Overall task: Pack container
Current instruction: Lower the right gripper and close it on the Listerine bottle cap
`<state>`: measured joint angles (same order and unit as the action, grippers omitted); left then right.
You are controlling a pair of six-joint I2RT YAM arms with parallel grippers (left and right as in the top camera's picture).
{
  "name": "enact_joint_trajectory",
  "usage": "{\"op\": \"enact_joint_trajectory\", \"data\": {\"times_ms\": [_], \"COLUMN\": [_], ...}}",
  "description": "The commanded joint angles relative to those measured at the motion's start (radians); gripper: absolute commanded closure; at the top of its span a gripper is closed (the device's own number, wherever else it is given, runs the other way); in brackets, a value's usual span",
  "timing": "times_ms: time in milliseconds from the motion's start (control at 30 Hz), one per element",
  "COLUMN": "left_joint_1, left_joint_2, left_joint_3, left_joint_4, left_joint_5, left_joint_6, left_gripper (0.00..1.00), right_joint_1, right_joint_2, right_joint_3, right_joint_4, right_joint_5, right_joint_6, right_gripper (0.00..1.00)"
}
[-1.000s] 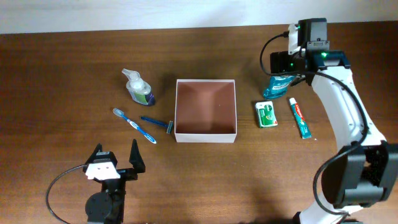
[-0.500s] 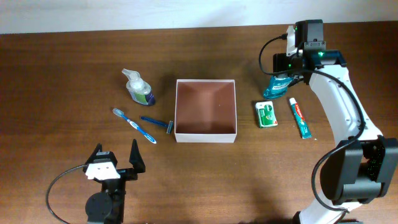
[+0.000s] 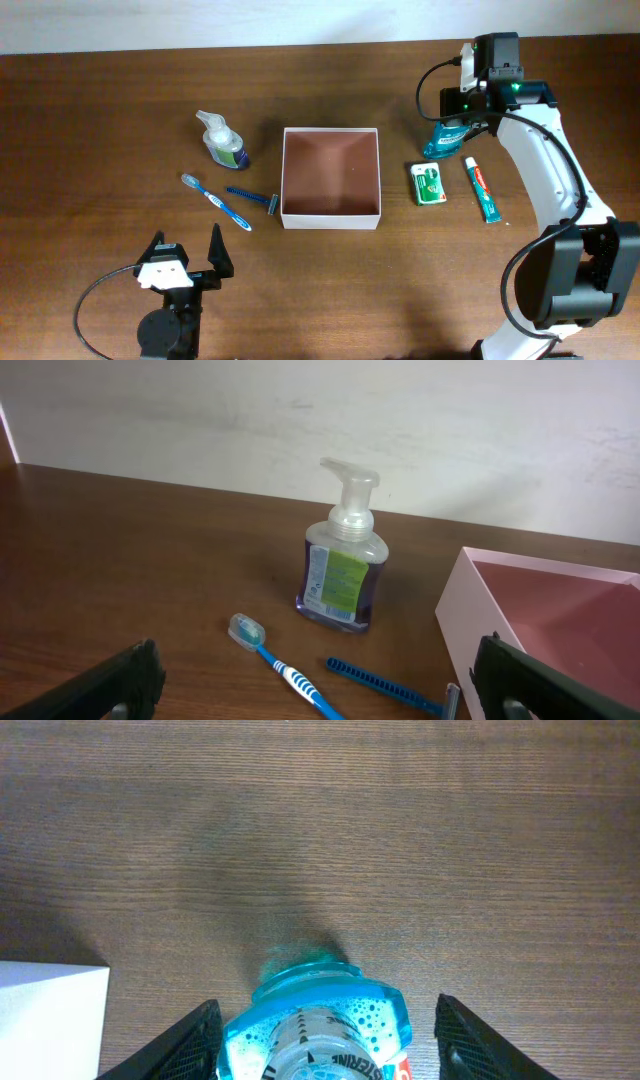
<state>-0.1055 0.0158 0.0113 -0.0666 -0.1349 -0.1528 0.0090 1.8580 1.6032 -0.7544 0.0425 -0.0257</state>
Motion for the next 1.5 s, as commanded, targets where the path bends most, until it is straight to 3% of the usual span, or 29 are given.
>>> {"op": "enact_joint_trajectory", "data": {"times_ms": [0,667,867,1067,1233,1467], "left_joint_1": [-0.003,-0.003,-0.003,-0.003,-0.003,-0.003], "left_joint_2": [-0.003,-0.003,-0.003,-0.003,-0.003,-0.003], "left_joint_3": [-0.002,-0.002,-0.002,-0.002,-0.002,-0.002], "left_joint_4": [-0.003,-0.003,-0.003,-0.003,-0.003,-0.003], "left_joint_5": [0.008,0.008,0.008,0.008,0.008,0.008], "left_joint_6": [0.016,0.016,0.016,0.016,0.016,0.016], "left_gripper": [0.01,0.01,0.01,0.01,0.01,0.01], "right_joint_1": [0.005,0.004,0.004,0.004,0.004,0.004], "right_joint_2": [0.014,0.058,0.058,0.057,0.054,0.05], "right_joint_3": [0.018,0.019,0.019,0.021,0.048,0.093], "right_joint_4": [0.0,0.013,0.026,0.026,0.009,-0.015], "right_joint_5": [-0.006,-0.006,-0.006,-0.005,-0.005,-0.005], "right_joint_6": [0.008,0.015,0.015,0.015,0.015,0.015], "right_gripper": [0.38,0.4,0.56,0.57,0.67,0.72]}}
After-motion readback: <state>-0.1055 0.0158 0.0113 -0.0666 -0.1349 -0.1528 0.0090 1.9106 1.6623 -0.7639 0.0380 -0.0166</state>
